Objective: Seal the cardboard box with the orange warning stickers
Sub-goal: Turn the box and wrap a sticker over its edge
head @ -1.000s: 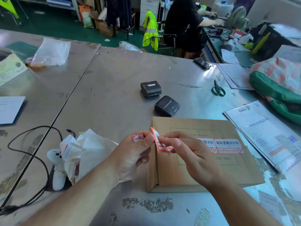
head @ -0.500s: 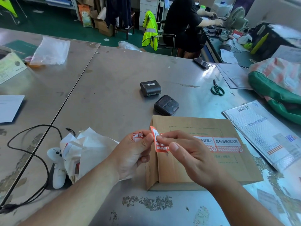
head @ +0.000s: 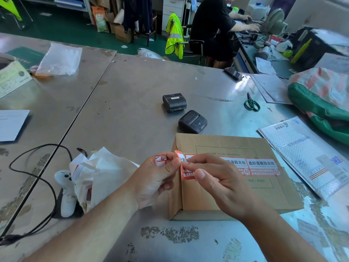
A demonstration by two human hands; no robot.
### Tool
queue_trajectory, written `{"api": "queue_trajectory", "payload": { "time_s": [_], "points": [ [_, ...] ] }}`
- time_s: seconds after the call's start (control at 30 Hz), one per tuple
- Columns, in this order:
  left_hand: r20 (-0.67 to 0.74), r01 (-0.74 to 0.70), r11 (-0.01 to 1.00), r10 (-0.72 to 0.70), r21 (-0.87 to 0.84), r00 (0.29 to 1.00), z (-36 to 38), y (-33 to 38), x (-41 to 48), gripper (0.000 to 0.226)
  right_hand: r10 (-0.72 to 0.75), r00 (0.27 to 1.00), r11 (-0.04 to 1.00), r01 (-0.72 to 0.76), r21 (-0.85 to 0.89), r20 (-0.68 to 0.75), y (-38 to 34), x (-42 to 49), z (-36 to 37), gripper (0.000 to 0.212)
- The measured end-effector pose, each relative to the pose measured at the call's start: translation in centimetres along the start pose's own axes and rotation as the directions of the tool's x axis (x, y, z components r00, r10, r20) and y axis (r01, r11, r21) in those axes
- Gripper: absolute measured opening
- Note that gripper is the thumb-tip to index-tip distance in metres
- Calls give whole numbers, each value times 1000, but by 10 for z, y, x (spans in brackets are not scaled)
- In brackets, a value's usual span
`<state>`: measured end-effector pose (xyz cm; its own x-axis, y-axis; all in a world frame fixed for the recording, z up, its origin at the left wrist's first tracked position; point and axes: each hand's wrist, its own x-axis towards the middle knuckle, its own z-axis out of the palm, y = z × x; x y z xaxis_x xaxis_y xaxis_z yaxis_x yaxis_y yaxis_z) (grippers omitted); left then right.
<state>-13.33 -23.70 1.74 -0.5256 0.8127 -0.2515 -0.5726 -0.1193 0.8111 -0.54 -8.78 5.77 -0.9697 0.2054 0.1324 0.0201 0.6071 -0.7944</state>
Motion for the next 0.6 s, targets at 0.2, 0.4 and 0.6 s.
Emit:
{"api": "queue_trajectory", "payload": {
  "time_s": [0.2, 0.4, 0.6],
  "points": [
    [-8, 10, 1000, -10, 21, 1000, 4, 0, 1, 44, -8, 1000, 1000, 9, 26, -24, 3, -3, -2, 40],
    [7, 5, 1000, -5, 27, 1000, 5, 1, -1, 34, -2, 999, 998, 5, 55, -55, 4, -7, -6, 42],
    [-10, -35, 995, 36, 97, 999, 8, 1, -2, 18, 14, 998, 999, -12, 32, -62, 6, -9, -8, 44]
  ]
}}
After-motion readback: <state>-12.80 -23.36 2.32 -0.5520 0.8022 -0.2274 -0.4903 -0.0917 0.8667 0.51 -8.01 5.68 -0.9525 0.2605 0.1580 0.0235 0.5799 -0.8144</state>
